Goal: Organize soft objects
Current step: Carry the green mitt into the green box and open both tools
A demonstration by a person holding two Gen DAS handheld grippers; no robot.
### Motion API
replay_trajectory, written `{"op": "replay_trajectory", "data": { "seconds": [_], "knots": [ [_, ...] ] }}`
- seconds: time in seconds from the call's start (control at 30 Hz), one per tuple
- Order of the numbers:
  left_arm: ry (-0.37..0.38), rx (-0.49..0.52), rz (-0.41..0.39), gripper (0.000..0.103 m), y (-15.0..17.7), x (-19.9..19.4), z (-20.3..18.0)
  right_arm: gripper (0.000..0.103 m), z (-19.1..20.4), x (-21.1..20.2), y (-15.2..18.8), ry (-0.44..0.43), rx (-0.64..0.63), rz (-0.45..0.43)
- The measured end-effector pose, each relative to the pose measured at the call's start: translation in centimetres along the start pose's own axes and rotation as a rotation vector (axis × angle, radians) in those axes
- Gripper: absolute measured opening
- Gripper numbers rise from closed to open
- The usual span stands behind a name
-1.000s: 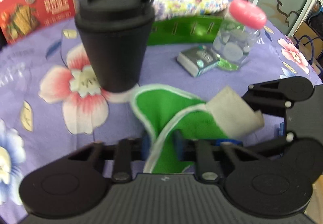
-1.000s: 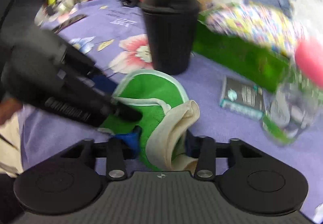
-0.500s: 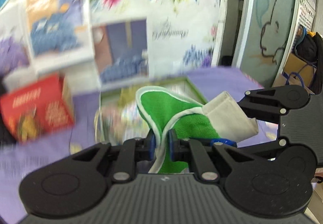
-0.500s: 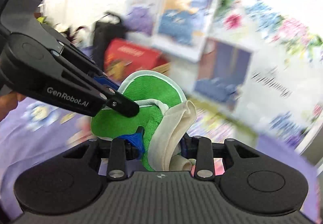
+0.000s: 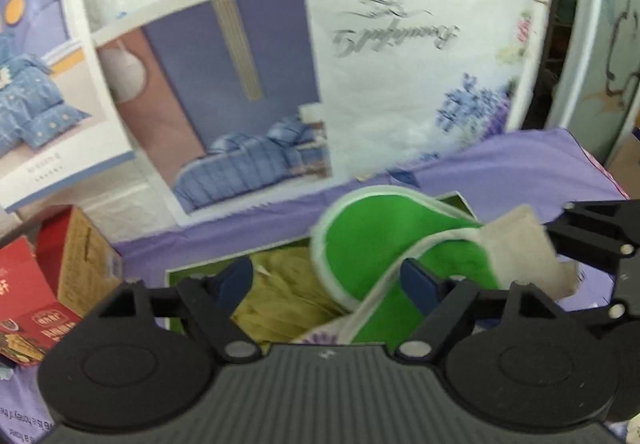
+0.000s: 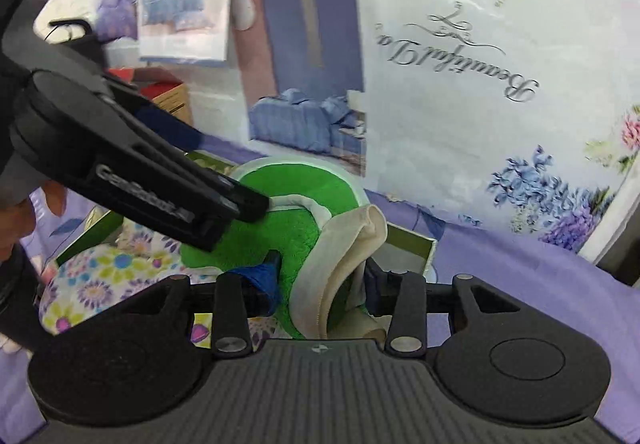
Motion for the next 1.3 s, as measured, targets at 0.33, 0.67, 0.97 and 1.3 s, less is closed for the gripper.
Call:
{"op": "replay_trajectory", "data": {
  "seconds": [0.33,0.67,0.97,1.3],
  "knots": [
    [-0.065,-0.083,-0.076,0.098,0.4,-4.5,3.4,0.032,0.0,0.9,-0.5,0.001,0.060,0.071],
    [-0.103,-0.044,-0.122,0.098,0.8,-7.6,3.0,0.043,1.4,-1.8,-2.0,0.025,0.067,0.056],
    [-0.120,-0.034,-0.122,0.098,1.5,-8.3,3.1,0.049,1.6,-2.4,-2.3,-0.029,0.132,0.006],
    [-0.124,-0.059,-0.111,0.098,2.0,-8.2,3.7,0.057,2.7,-3.6,-3.4,0.001,0.082,-0.114]
  ]
}}
Point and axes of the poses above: each gripper's, at about its wrist camera, not at the fingertips, and x roughly the way its jaws point, z to its left, y to its underside, the point moved 2 cm from there along x, roughly the way its jaws point, and after that the axes turned 15 degrees about x, right-handed, at the moved point
